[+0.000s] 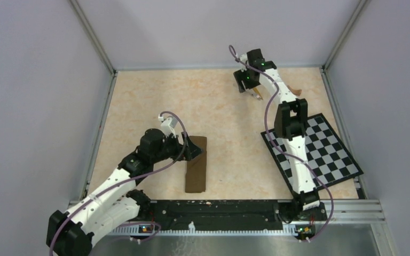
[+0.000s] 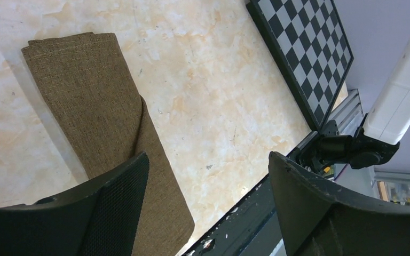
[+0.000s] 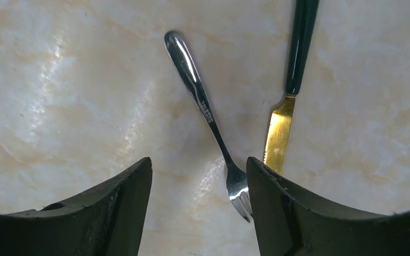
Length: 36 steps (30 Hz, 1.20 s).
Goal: Fold the napkin into a case and place the utensils inside
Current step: Pick up the fork from the corner of the board.
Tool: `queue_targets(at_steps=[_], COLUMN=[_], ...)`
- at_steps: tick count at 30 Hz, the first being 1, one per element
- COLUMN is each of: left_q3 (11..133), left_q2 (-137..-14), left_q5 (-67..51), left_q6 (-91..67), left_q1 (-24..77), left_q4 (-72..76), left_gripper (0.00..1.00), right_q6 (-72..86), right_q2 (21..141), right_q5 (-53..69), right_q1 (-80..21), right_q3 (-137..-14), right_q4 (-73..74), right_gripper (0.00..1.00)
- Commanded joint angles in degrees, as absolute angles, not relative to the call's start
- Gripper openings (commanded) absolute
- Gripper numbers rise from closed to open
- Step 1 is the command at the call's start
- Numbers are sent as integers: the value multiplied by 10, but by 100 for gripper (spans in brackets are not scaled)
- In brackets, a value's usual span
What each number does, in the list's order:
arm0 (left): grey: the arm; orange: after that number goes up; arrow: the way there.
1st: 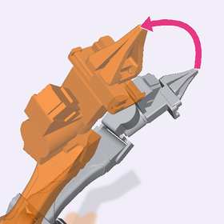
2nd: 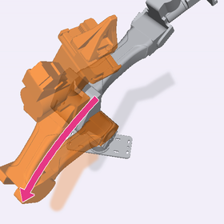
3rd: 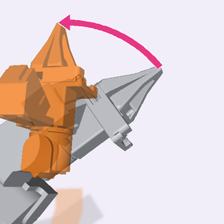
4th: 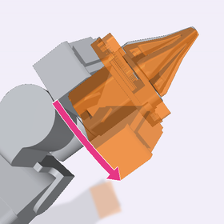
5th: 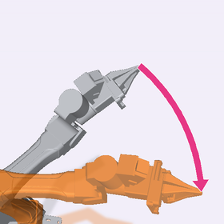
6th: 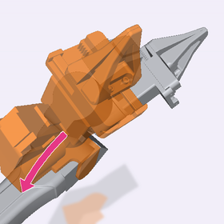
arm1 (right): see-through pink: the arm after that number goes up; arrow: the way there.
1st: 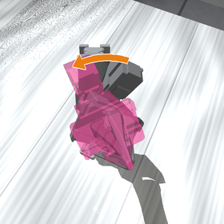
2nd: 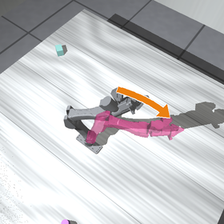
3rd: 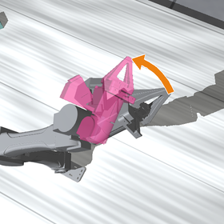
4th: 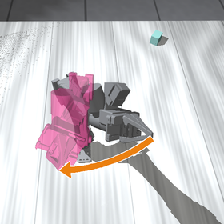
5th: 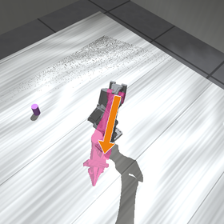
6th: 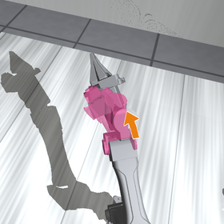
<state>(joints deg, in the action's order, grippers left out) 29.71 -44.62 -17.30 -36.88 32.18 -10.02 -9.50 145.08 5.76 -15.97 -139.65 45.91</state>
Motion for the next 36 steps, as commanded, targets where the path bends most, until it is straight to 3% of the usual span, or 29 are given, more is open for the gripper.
queue_targets(at_steps=[1,13,20,29,36], left_q3=[309,304,303,345,361], left_q2=[-480,-512,-504,-511,-499], left_q5=[-195,-218,-217,-162,-135], left_q6=[-359,-377,-371,-310,-293], left_q1=[319,318,316,303,294], left_q4=[-40,-8,-15,-74,-95], left_gripper=[86,86,86,87,87], right_q6=[-182,-183,-161,-27,153], right_q2=[1435,1413,1386,1250,1113], right_q5=[26,38,77,195,363], right_q1=[-163,-145,-145,-158,-173], right_q3=[-1389,-1290,-1228,-1024,-803], right_q4=[487,447,442,348,181], right_gripper=[64,60,37,2,0])
